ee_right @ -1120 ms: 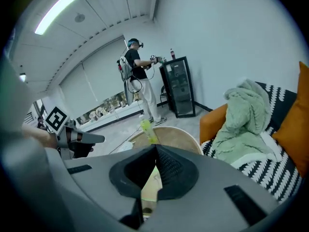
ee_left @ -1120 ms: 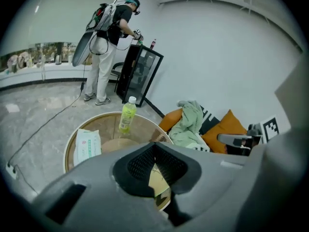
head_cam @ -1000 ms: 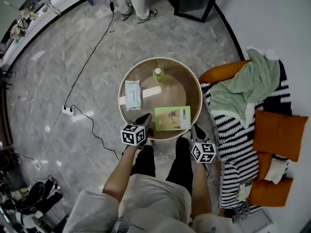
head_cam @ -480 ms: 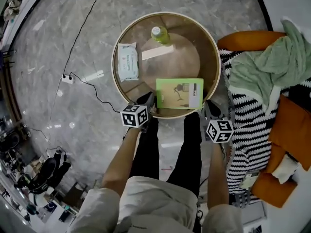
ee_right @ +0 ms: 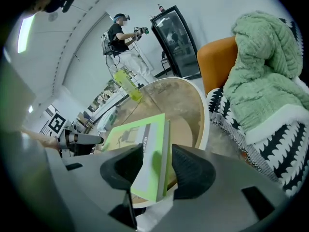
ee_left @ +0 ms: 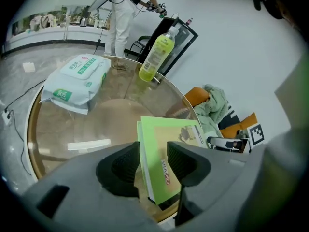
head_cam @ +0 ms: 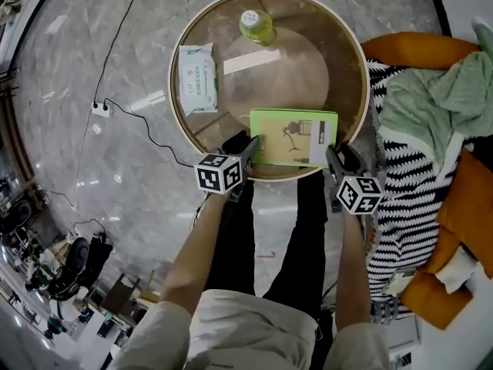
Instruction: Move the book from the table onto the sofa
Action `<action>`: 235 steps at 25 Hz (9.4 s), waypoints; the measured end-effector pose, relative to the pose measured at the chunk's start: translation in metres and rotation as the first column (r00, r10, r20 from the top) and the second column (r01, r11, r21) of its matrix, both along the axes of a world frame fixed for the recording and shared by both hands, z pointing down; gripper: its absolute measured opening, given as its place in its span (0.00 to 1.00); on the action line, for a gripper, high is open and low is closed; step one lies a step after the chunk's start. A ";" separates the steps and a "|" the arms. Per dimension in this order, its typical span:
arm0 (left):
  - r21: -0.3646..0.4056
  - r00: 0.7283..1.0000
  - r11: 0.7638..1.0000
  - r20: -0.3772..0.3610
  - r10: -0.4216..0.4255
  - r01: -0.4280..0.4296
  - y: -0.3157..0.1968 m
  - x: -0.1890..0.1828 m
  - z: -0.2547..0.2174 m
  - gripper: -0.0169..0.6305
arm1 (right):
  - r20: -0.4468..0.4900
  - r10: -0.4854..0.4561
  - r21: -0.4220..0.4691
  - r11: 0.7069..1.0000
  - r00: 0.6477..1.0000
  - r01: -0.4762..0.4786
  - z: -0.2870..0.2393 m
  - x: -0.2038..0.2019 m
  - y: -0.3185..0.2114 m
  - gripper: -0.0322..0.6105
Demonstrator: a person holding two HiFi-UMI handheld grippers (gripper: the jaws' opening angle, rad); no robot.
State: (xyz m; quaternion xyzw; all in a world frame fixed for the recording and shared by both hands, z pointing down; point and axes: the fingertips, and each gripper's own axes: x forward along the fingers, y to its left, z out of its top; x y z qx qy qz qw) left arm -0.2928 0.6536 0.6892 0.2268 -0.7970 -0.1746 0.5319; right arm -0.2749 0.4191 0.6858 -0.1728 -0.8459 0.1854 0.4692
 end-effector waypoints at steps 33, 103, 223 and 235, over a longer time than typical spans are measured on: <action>-0.039 0.989 0.988 0.032 0.148 -0.146 -0.029 -0.015 -0.027 0.30 | 0.057 0.224 0.051 0.973 0.973 -0.227 -0.037 0.007 0.007 0.31; -0.009 0.366 0.408 0.422 0.829 -0.913 -0.613 0.194 -0.313 0.28 | 0.329 0.932 -0.003 0.165 0.155 -0.986 -0.306 0.383 -0.406 0.30; -0.087 0.009 0.018 0.109 0.994 -0.996 -0.744 0.222 -0.130 0.23 | 0.080 0.986 0.161 0.130 0.144 -0.978 -0.106 0.383 -0.529 0.25; -0.068 0.157 0.189 0.327 0.932 -0.980 -0.674 0.290 -0.295 0.22 | 0.270 0.949 0.064 0.152 0.164 -0.986 -0.276 0.413 -0.489 0.24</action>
